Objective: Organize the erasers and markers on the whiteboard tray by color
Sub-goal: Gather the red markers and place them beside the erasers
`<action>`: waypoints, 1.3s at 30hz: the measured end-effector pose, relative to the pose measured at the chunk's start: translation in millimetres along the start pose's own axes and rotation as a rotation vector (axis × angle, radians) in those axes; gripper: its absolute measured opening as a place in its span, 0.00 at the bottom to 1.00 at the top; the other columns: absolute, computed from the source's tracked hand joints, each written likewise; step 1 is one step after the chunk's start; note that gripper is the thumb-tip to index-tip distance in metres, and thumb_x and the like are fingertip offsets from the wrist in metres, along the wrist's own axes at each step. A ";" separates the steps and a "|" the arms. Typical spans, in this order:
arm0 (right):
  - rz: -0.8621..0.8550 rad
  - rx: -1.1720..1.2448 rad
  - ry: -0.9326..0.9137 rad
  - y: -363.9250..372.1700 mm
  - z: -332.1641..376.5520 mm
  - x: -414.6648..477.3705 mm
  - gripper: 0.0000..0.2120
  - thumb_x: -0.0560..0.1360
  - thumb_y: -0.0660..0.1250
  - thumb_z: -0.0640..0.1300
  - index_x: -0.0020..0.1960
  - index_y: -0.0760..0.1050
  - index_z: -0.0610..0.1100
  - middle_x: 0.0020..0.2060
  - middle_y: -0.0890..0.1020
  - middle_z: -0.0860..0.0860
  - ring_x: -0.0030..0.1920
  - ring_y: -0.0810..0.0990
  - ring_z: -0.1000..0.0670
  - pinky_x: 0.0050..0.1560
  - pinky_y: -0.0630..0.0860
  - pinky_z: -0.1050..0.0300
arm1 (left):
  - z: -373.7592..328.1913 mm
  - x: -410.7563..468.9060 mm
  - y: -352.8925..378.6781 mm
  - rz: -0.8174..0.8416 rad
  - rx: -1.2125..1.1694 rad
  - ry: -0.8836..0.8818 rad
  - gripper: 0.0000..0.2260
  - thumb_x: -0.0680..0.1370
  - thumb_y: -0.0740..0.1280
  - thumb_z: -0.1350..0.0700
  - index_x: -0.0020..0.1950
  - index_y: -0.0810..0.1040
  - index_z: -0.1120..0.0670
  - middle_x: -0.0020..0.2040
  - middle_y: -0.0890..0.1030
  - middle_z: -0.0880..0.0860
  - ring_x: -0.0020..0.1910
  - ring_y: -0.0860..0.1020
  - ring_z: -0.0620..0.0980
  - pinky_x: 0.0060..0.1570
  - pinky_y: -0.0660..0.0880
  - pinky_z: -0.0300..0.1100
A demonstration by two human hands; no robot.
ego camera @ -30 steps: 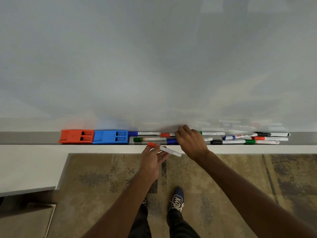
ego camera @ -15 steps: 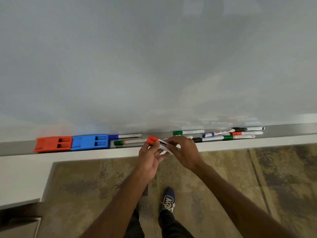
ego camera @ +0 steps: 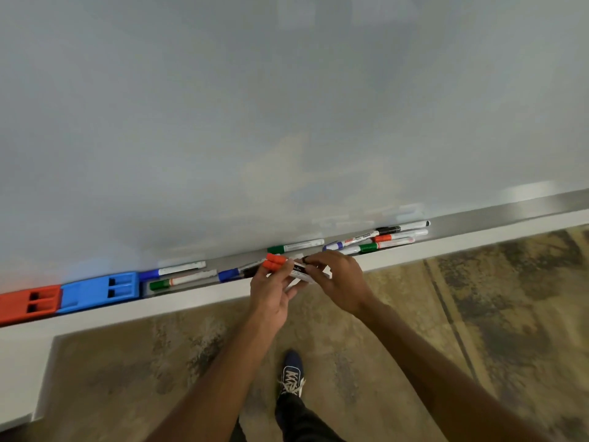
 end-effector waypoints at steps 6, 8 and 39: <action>-0.125 -0.103 0.120 -44.4 -59.7 -6.1 0.06 0.77 0.67 0.44 0.51 0.82 0.45 0.43 0.84 0.49 0.44 0.80 0.47 0.43 0.76 0.52 | 24.5 12.8 39.4 0.035 -0.009 -0.047 0.06 0.77 0.67 0.67 0.50 0.77 0.58 0.48 0.83 0.60 0.51 0.82 0.59 0.56 0.78 0.59; -0.177 -0.184 0.144 -60.7 -76.5 -8.6 0.05 0.76 0.68 0.42 0.50 0.82 0.44 0.43 0.84 0.48 0.44 0.80 0.44 0.43 0.76 0.50 | 33.2 17.0 50.7 0.039 -0.020 -0.063 0.06 0.77 0.67 0.68 0.51 0.76 0.59 0.51 0.82 0.62 0.53 0.82 0.59 0.57 0.77 0.58; -0.047 -0.837 0.008 -132.7 -156.8 -8.2 0.17 0.67 0.67 0.28 0.55 0.75 0.38 0.48 0.77 0.42 0.50 0.74 0.40 0.51 0.70 0.45 | 85.4 24.7 128.7 0.120 0.102 -0.129 0.09 0.78 0.67 0.64 0.57 0.75 0.63 0.54 0.82 0.62 0.55 0.82 0.60 0.52 0.80 0.54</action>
Point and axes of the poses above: each hand's wrist, its own x-axis towards the middle knuckle, its own y-axis out of the palm, z = x × y, the point moved 10 cm from there along x, towards the middle knuckle
